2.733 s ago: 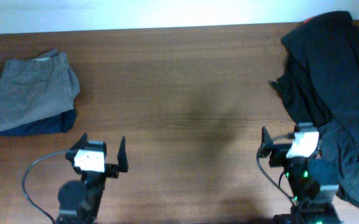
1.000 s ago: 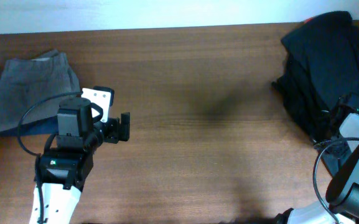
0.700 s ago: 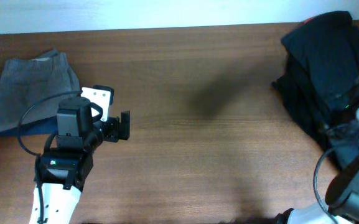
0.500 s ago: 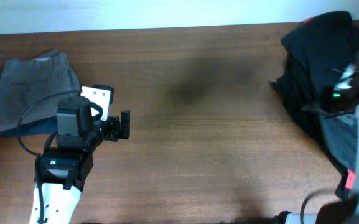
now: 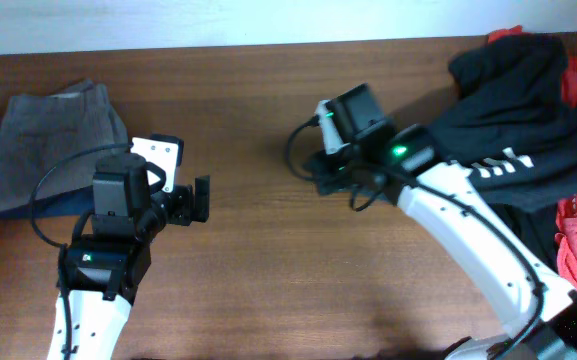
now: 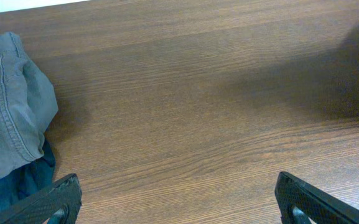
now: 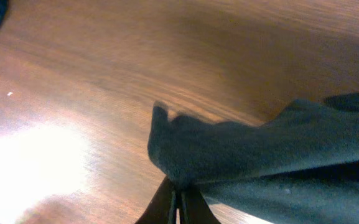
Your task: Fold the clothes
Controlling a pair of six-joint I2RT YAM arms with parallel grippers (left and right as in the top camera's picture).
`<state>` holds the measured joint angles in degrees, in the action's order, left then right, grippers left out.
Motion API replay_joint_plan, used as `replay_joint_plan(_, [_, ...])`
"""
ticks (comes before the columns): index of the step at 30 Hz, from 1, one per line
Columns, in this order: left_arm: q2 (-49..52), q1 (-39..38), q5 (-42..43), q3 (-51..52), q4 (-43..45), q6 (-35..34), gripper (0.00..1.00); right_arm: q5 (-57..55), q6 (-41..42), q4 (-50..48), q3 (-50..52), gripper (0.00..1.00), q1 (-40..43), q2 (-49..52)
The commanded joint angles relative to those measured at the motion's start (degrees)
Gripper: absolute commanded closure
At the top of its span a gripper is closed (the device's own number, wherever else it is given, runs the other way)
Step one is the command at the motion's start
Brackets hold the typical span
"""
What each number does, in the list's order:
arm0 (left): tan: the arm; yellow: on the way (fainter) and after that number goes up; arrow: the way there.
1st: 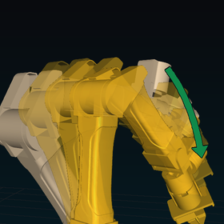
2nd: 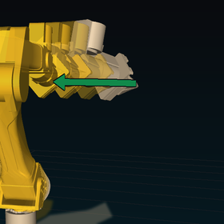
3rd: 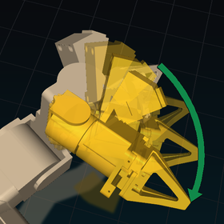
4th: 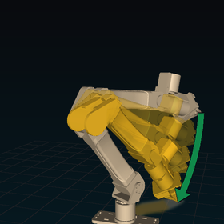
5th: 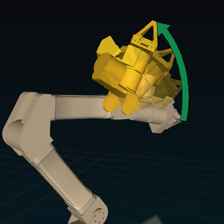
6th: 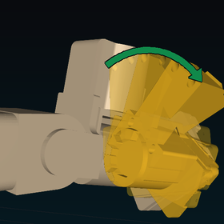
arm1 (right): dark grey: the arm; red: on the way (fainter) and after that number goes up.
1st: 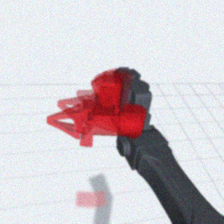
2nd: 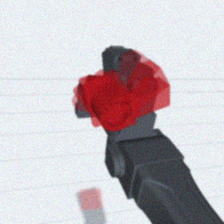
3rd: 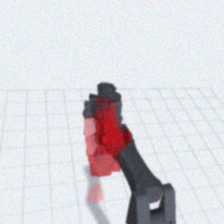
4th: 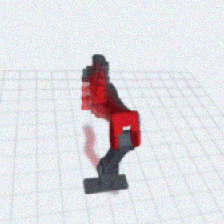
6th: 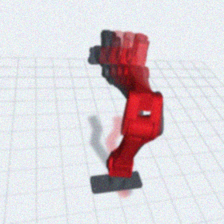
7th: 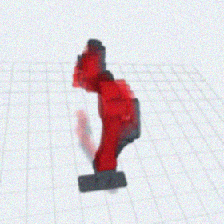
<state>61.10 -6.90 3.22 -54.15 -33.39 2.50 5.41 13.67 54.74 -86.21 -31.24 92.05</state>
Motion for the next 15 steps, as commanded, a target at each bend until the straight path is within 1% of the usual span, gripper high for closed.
replay_joint_plan(1, [0.1, 0.3, 0.9, -1.2, 0.2, -0.4, 0.01, -2.5, 0.3, -2.4, -0.5, 0.82, -2.5, 0.6])
replay_joint_plan(2, [0.1, 0.3, 0.9, -1.2, 0.2, -0.3, 0.01, -4.8, 0.3, -2.0, -0.8, 0.7, -2.2, 0.5])
replay_joint_plan(3, [0.1, 0.3, 0.9, -1.2, 0.2, -0.3, 0.01, -6.0, 0.3, -1.5, -1.0, 0.65, -1.9, 0.4])
replay_joint_plan(4, [0.1, 0.3, 0.9, -1.2, 0.2, -0.3, 0.01, -7.5, 0.3, -0.6, -1.4, 0.52, -1.1, 0.0])
replay_joint_plan(6, [0.1, 0.3, 1.7, -1.2, 0.2, -0.4, 0.01, -9.2, 0.3, 1.5, -2.9, 0.36, 1.5, -1.8])
replay_joint_plan(9, [1.0, 0.3, 8.2, -1.2, 0.6, -0.4, 0.01, -9.1, 0.3, 6.6, -7.5, 0.06, 9.6, -6.5])
replay_joint_plan(10, [1.6, 0.3, 10.1, -1.2, 0.8, -0.4, 0.01, -9.0, 0.3, 7.7, -8.4, 0.01, 11.5, -7.6])
replay_joint_plan(13, [5.7, -0.3, 16.9, -1.2, 2.1, -0.4, 0.01, -8.5, 0.3, 11.1, -9.7, 0.01, 18.7, -12.7])
replay_joint_plan(15, [8.7, -1.5, 18.6, -1.2, 3.2, -0.7, 0.01, -8.5, 0.3, 12.7, -9.7, 0.01, 21.6, -15.0])
